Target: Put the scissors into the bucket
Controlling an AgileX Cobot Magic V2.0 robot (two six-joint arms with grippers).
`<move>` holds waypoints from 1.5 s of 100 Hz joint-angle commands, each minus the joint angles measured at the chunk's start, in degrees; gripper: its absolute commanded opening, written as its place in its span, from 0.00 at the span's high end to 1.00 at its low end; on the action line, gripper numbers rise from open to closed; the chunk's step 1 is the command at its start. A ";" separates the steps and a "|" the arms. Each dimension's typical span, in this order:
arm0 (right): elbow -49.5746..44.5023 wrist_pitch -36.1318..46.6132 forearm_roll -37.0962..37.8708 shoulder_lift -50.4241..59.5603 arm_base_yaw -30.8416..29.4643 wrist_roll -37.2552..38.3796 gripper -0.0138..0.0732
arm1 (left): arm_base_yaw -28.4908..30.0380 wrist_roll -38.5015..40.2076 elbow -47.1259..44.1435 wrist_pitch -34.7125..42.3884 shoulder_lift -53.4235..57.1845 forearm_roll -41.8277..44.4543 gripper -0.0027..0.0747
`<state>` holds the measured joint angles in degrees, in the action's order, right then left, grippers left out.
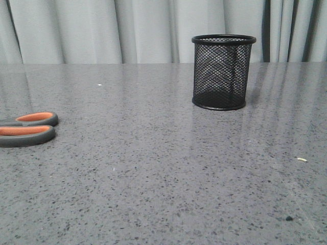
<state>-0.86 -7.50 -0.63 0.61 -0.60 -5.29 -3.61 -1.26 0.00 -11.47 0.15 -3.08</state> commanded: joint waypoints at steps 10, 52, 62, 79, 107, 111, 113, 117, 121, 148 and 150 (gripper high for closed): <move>-0.25 4.42 0.63 1.24 -0.20 0.05 0.92 | 0.18 0.40 -2.32 10.14 1.48 -0.01 0.99; -0.25 8.33 -9.71 1.24 -0.20 0.05 0.92 | 0.18 0.40 -2.32 11.07 1.48 -9.21 0.99; -0.25 10.73 -14.76 1.24 -0.20 0.05 0.92 | 0.18 0.40 -2.32 11.07 1.48 -16.46 0.99; -0.25 13.60 -20.45 1.24 -0.20 0.05 0.92 | 0.18 0.40 -2.32 11.07 1.48 -27.12 0.99; 2.87 13.07 -28.81 1.24 -0.20 0.05 0.92 | 0.18 0.40 0.73 10.93 1.48 -43.26 0.99; 4.42 11.24 -28.81 1.24 -0.20 0.05 0.92 | 0.18 0.09 2.09 10.39 1.48 -43.16 0.99; 5.04 10.11 -28.68 1.24 -0.20 0.05 0.91 | 0.18 0.08 3.02 10.13 1.48 -42.87 0.99; 6.95 7.50 -27.73 0.99 -0.20 0.05 0.91 | 0.18 0.08 4.71 9.43 1.35 -41.60 0.99; 9.13 5.46 -26.24 0.36 -0.20 0.05 0.90 | 0.18 0.08 7.06 8.26 0.87 -40.01 0.99; 28.32 -17.42 -19.88 -18.35 -0.20 0.05 0.90 | 0.18 0.08 29.14 -13.71 -15.25 -19.22 0.99; 30.14 -19.35 -19.12 -19.70 -0.20 0.05 0.90 | 0.18 -0.01 31.09 -15.94 -17.04 -18.12 0.99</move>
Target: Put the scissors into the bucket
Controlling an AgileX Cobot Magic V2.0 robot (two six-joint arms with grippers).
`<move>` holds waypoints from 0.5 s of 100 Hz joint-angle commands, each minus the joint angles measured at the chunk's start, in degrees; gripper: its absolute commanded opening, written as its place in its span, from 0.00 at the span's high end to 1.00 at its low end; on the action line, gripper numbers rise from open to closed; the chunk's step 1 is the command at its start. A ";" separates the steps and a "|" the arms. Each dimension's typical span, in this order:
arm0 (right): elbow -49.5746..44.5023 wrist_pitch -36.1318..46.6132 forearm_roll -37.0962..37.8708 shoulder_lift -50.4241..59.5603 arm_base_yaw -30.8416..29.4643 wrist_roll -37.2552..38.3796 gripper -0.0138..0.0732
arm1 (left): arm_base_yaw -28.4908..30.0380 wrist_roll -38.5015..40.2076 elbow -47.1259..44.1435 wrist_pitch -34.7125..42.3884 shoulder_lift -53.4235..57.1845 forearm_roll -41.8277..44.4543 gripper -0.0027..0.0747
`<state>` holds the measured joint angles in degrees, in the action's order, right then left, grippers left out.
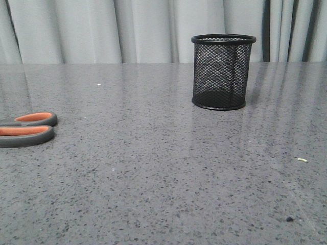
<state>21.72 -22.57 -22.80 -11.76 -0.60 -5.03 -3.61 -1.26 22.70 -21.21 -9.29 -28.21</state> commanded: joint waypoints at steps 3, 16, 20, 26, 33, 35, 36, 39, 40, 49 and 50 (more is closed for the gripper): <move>9.98 -6.79 3.76 -10.75 -0.20 -0.21 0.90 | 0.18 -0.41 10.89 -9.17 -10.03 9.30 0.99; 19.73 -14.34 4.57 -20.94 -0.09 -0.21 0.90 | 0.18 -6.75 20.75 -20.80 -19.59 11.35 0.99; 21.87 -15.57 4.57 -23.42 -0.09 -0.32 0.90 | 0.18 -8.38 22.90 -23.24 -21.98 11.35 0.99; 23.93 -16.56 4.57 -26.26 -0.09 -0.32 0.90 | 0.18 -9.43 25.10 -25.06 -24.87 11.35 0.99; 25.55 -16.71 4.57 -28.40 -0.09 -0.98 0.90 | 0.18 -9.43 27.01 -26.58 -27.00 11.24 0.99; 25.95 -16.89 4.57 -28.74 -0.09 -1.63 0.90 | 0.18 -9.55 27.50 -26.83 -27.75 11.10 0.99; 26.14 -16.85 4.57 -29.08 -0.09 -2.17 0.89 | 0.18 -9.70 27.66 -27.04 -27.75 11.10 0.99; 26.61 -16.94 4.57 -29.79 -0.09 -3.09 0.88 | 0.18 -10.24 28.19 -27.58 -28.60 11.01 0.99; 26.61 -17.07 4.57 -29.92 -0.09 -3.09 0.88 | 0.18 -10.60 28.45 -27.85 -28.75 10.85 0.99; 27.98 -17.80 4.46 -31.48 -0.09 -3.21 0.78 | 0.18 -14.98 29.63 -29.42 -30.57 9.58 0.98; 28.20 -17.78 4.46 -31.75 -0.09 -3.21 0.76 | 0.18 -15.38 29.79 -29.58 -30.69 9.44 0.97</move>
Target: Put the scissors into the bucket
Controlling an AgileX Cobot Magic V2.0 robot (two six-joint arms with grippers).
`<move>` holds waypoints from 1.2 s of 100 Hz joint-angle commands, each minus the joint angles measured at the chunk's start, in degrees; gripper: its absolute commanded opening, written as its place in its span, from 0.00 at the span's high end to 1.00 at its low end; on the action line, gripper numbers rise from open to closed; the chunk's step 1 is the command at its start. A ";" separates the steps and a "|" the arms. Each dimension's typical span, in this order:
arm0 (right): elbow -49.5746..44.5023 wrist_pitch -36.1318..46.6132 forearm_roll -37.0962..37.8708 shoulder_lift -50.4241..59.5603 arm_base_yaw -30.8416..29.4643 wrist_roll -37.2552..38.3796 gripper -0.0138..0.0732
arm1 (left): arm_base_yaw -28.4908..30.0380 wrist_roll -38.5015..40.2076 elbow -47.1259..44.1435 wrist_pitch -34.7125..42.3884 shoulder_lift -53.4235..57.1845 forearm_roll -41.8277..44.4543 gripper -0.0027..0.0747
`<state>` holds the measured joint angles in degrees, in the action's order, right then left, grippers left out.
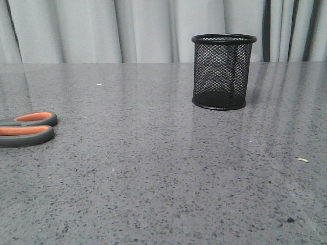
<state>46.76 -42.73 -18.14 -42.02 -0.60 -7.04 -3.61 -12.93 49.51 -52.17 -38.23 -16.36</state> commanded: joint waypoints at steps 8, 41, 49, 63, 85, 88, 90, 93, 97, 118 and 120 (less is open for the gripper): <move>4.24 1.45 -0.20 -2.86 -0.09 -1.19 0.57 | 0.18 -6.86 3.65 0.57 -3.17 -4.23 0.88; 5.28 1.07 -0.55 -3.51 -0.09 -1.19 0.32 | 0.18 -12.82 6.57 -4.78 -11.32 -5.34 0.45; 5.28 1.07 -0.55 -3.51 0.02 -1.19 0.32 | 0.18 -18.20 9.24 -9.63 -15.47 -5.34 0.45; 5.28 1.07 -0.55 -3.51 1.16 -1.24 0.32 | 0.18 -32.74 13.61 -16.14 -23.65 -5.34 0.45; 5.28 0.84 -0.31 -3.51 3.43 -1.65 0.32 | 0.18 -60.22 16.27 -18.11 -32.93 -5.48 0.46; 5.28 0.84 -0.31 -3.51 3.61 -1.95 0.32 | 0.18 -61.94 16.41 -18.11 -33.98 -5.48 0.46; 5.28 0.74 -0.31 -3.51 3.94 -2.41 0.32 | 0.18 -62.30 16.39 -18.11 -34.76 -5.48 0.46; 5.28 0.80 -0.31 -3.51 4.23 -2.77 0.32 | 0.18 -63.12 16.64 -18.18 -35.83 -5.48 0.46; 5.28 0.71 -0.31 -3.51 4.69 -2.86 0.32 | 0.18 -63.37 16.90 -18.47 -37.37 -5.33 0.46; 5.28 0.81 -0.23 -3.51 5.68 -2.93 0.32 | -2.31 -72.51 17.37 -18.36 -43.33 -2.02 0.46; 5.28 0.81 -0.23 -3.51 5.68 -2.93 0.32 | -2.72 -73.04 17.47 -18.21 -43.85 -1.30 0.46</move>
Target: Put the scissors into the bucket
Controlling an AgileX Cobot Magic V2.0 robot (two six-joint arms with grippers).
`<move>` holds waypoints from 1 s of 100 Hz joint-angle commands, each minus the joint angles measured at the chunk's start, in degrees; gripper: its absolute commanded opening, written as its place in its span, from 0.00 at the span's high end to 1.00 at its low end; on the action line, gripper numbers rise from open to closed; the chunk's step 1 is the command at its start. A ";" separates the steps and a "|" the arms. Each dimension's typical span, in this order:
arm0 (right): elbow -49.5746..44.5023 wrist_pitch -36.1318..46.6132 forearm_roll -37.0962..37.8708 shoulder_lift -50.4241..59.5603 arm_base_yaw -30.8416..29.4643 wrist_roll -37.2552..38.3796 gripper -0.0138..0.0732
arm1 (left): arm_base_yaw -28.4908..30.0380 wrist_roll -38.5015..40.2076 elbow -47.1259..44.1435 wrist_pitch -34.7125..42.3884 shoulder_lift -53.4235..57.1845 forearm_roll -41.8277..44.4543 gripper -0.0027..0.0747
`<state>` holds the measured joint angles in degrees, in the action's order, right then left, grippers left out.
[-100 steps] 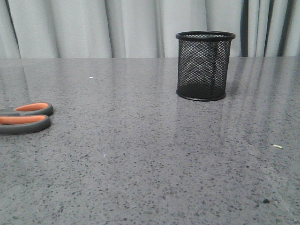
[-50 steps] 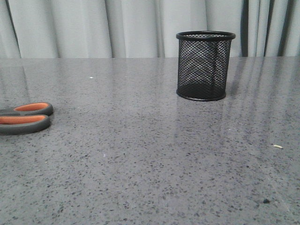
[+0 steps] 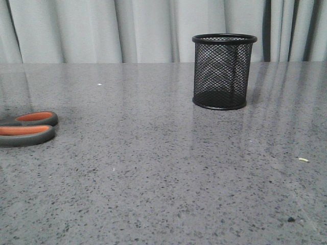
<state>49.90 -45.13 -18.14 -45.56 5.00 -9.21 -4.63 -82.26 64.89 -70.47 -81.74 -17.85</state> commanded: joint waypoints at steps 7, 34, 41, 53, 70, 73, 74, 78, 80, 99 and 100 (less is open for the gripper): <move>2.15 3.22 -0.23 0.02 0.08 -0.76 0.32 | -3.01 -4.22 2.37 1.36 -1.85 2.14 0.46; 2.15 3.53 -0.09 0.02 0.08 -0.83 0.32 | -4.69 -4.42 3.97 5.58 -5.81 4.80 0.46; 2.15 3.53 -0.06 0.02 0.08 -0.83 0.32 | -4.69 -4.42 4.43 5.22 -7.21 5.25 0.46; 2.15 3.53 0.04 0.02 0.08 -0.83 0.32 | -4.69 -4.57 4.88 3.11 -9.20 5.92 0.46; 2.15 3.53 0.15 0.02 0.08 -0.83 0.32 | -4.69 -5.96 5.57 0.71 -11.58 5.92 0.46; 2.15 3.53 0.15 0.02 0.08 -0.83 0.32 | -4.69 -5.96 5.57 0.71 -11.72 5.79 0.46; 2.15 3.53 0.15 0.02 0.08 -0.83 0.32 | -4.69 -5.96 5.57 0.71 -11.83 5.79 0.46; 2.15 3.53 0.15 0.02 0.08 -0.83 0.32 | -4.69 -5.96 5.57 0.71 -11.95 5.71 0.46; 2.15 3.53 0.15 0.02 0.08 -0.83 0.32 | -4.69 -5.96 5.57 0.60 -12.07 5.71 0.46; 2.15 3.53 0.15 0.02 0.08 -0.83 0.32 | -4.69 -8.53 5.57 -1.55 -12.06 5.66 0.61; 2.15 3.53 0.15 0.02 0.08 -0.83 0.32 | -4.69 -8.53 5.57 -1.53 -12.06 5.66 0.62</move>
<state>49.99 -45.13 -17.80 -45.56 5.13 -9.46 -8.92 -89.97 70.09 -69.23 -94.33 -11.40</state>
